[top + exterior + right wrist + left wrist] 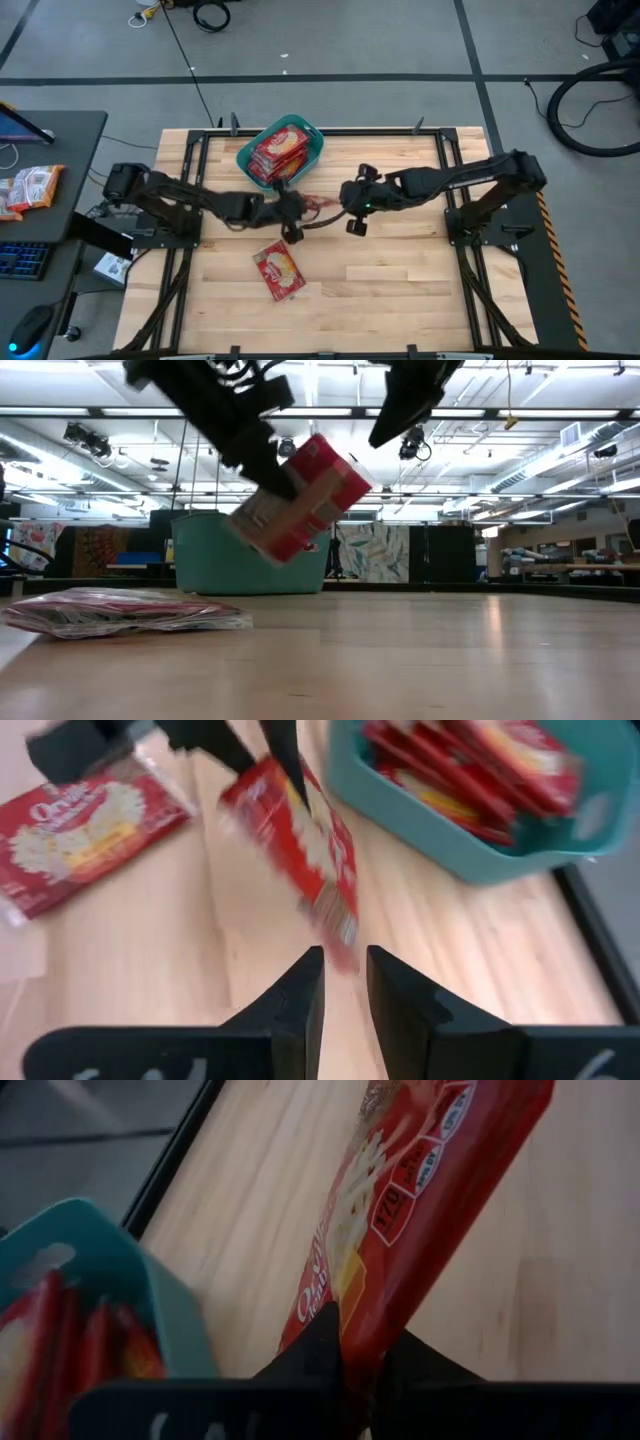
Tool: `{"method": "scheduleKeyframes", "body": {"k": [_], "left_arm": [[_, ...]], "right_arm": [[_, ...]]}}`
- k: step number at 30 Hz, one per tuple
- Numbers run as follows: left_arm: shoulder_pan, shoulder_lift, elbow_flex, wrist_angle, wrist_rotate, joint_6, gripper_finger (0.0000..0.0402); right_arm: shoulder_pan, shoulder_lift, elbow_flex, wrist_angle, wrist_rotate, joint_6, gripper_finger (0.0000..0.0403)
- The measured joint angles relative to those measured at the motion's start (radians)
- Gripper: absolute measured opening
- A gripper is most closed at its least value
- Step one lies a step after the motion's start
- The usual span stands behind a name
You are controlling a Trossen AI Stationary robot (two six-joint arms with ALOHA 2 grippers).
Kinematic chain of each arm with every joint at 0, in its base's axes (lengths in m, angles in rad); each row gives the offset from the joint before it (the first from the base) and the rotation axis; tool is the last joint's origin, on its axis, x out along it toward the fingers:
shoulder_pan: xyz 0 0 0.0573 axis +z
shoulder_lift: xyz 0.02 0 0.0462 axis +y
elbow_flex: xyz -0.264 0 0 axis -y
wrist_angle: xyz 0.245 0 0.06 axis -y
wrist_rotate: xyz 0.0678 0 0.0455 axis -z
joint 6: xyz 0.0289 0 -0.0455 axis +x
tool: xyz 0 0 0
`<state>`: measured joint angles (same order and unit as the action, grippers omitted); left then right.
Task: Sort popcorn bags into baskets
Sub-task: Put the red popcorn bag into the green bin
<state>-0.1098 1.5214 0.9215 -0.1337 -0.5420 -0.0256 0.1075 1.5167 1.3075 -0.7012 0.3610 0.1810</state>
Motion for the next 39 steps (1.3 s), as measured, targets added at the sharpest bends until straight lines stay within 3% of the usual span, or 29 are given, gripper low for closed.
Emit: {"method": "scheduleKeyframes", "body": {"k": [6, 17, 29, 39], "left_arm": [[0.086, -0.033, 0.158, -0.21, 0.124, -0.04, 0.0028], [0.274, -0.033, 0.432, -0.575, 0.109, -0.095, 0.0029], [0.555, 0.036, 0.439, -0.676, 0.129, -0.108, 0.0029], [0.653, 0.156, 0.437, -0.641, 0.147, -0.087, 0.0034]], "right_arm": [[0.029, -0.035, -0.016, -0.053, 0.101, 0.04, 0.0084], [0.035, -0.049, -0.156, -0.006, 0.209, 0.056, 0.0084], [0.035, -0.049, -0.247, 0.173, 0.236, 0.018, 0.0084], [0.037, -0.049, -0.27, 0.259, 0.189, -0.021, 0.0084]]}}
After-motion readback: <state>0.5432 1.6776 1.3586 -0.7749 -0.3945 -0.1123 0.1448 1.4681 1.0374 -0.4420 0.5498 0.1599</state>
